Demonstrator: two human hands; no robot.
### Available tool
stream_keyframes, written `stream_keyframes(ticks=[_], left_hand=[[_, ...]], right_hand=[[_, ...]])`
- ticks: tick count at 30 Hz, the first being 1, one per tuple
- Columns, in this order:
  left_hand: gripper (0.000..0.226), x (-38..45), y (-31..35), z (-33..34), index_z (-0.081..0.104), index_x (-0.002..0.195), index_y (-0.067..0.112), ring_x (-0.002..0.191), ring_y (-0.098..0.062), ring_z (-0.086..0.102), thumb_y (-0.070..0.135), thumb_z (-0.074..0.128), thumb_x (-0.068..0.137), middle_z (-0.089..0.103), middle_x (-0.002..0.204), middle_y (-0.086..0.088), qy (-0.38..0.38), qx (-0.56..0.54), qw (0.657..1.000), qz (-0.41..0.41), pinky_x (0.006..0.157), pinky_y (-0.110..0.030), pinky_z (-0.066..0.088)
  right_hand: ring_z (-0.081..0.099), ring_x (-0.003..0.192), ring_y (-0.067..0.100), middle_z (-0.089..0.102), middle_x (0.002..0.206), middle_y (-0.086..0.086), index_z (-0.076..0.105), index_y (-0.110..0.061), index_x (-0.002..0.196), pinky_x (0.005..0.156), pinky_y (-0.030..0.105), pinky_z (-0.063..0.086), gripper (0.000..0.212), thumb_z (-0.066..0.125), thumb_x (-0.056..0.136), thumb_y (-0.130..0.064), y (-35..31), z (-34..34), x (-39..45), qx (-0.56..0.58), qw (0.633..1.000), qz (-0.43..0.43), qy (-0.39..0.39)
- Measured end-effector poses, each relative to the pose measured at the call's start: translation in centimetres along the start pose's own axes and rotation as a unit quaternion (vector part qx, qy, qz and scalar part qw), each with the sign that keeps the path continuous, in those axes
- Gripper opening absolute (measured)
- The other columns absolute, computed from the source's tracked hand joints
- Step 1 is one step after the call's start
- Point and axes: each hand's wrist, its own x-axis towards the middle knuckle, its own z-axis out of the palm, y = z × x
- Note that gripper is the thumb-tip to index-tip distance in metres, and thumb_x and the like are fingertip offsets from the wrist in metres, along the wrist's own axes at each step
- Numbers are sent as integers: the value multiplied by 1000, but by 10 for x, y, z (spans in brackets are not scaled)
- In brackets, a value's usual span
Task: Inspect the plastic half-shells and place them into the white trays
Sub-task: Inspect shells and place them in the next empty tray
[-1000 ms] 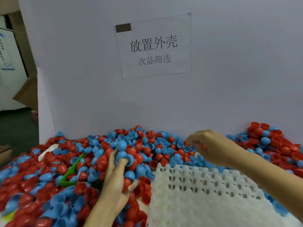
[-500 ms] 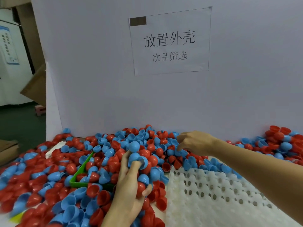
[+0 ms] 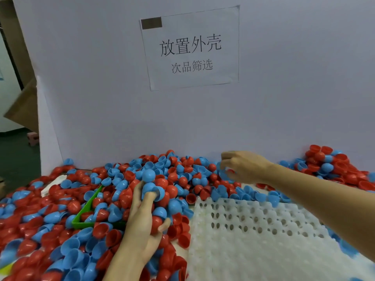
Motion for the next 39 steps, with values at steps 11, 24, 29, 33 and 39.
stream_keyframes(ticks=[11, 24, 29, 33, 39], left_hand=[[26, -11, 5, 22, 61, 110, 41, 50, -5, 50, 22, 46, 104, 61, 85, 4, -65, 62, 996, 28, 33, -18, 31], [38, -49, -13, 59, 59, 122, 45, 66, -13, 52, 15, 47, 102, 62, 93, -1, -117, 142, 983, 30, 36, -22, 32], [40, -56, -15, 54, 61, 116, 47, 55, -10, 50, 14, 45, 102, 65, 80, 5, -114, 129, 984, 37, 35, -21, 31], [41, -63, -21, 55, 63, 111, 48, 50, -8, 50, 13, 45, 102, 64, 77, 4, -126, 133, 982, 37, 36, -21, 32], [40, -71, -27, 53, 64, 112, 48, 51, -9, 48, 13, 46, 102, 58, 92, -4, -120, 128, 984, 22, 37, -21, 31]], right_hand=[[63, 69, 12, 68, 81, -14, 78, -18, 91, 63, 26, 53, 10, 69, 89, -15, -21, -42, -172, 223, 936, 258, 88], [57, 86, -4, 63, 84, -20, 73, -34, 94, 71, 14, 51, 9, 72, 89, -28, -63, -35, -268, 252, 919, 302, 3], [51, 91, -12, 60, 83, -20, 72, -35, 95, 71, 10, 47, 6, 71, 88, -33, -76, -38, -270, 238, 924, 294, -49], [56, 83, 1, 56, 91, -23, 72, -37, 101, 64, 21, 49, 13, 71, 88, -39, -86, -35, -262, 212, 928, 291, -94], [55, 87, 6, 54, 97, -25, 72, -35, 108, 70, 23, 53, 21, 73, 87, -32, -93, -27, -256, 211, 927, 289, -115]])
